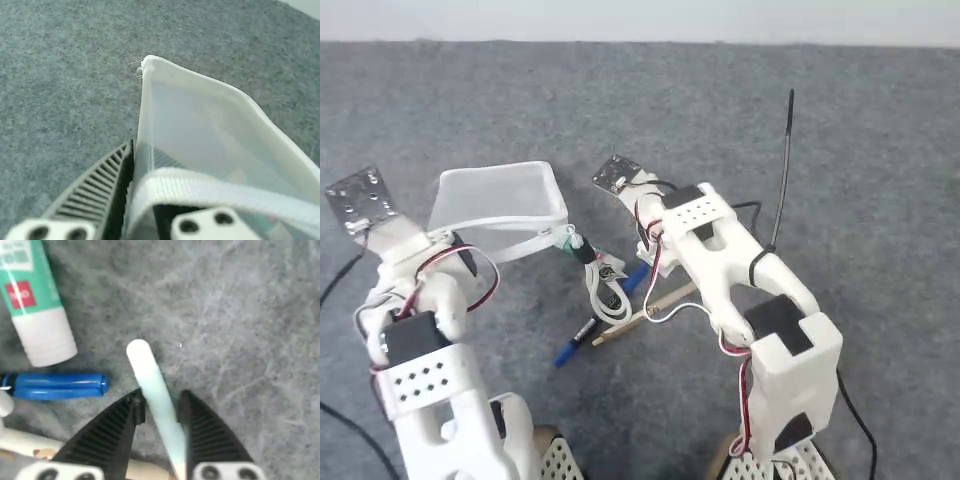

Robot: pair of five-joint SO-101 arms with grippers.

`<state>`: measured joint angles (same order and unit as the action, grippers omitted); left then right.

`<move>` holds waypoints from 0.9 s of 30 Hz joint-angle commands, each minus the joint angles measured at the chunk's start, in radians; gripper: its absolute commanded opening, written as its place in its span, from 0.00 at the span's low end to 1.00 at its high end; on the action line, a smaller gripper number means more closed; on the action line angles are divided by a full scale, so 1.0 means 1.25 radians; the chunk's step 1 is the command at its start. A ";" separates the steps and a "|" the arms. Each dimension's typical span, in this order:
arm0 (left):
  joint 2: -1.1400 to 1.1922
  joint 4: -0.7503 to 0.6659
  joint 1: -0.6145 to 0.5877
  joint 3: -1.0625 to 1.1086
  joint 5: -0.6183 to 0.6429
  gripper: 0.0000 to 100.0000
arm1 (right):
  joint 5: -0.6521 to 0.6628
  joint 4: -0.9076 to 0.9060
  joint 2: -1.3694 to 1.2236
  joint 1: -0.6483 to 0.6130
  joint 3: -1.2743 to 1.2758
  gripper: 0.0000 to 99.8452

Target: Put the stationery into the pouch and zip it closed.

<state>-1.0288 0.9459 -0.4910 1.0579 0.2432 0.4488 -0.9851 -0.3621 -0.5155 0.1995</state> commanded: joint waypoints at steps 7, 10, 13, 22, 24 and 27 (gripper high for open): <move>-0.034 -0.002 -0.005 -0.033 0.009 0.01 | 0.005 -0.029 0.006 0.008 -0.022 0.01; -0.034 -0.001 -0.005 -0.031 0.009 0.01 | 0.001 -0.058 0.035 0.008 -0.021 0.01; -0.034 -0.001 -0.004 -0.031 0.009 0.01 | -0.052 -0.093 0.094 0.021 -0.014 0.01; -0.034 -0.001 -0.001 -0.031 0.009 0.01 | -0.130 0.040 0.319 0.055 0.185 0.01; -0.034 -0.001 -0.001 -0.031 0.009 0.01 | -0.160 0.077 0.385 0.053 0.241 0.01; -0.034 -0.001 -0.001 -0.031 0.009 0.01 | -0.195 0.122 0.483 0.055 0.312 0.01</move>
<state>-1.0288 0.9475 -0.4910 1.0579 0.2432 0.2493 -0.8869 0.0813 -0.4588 0.5447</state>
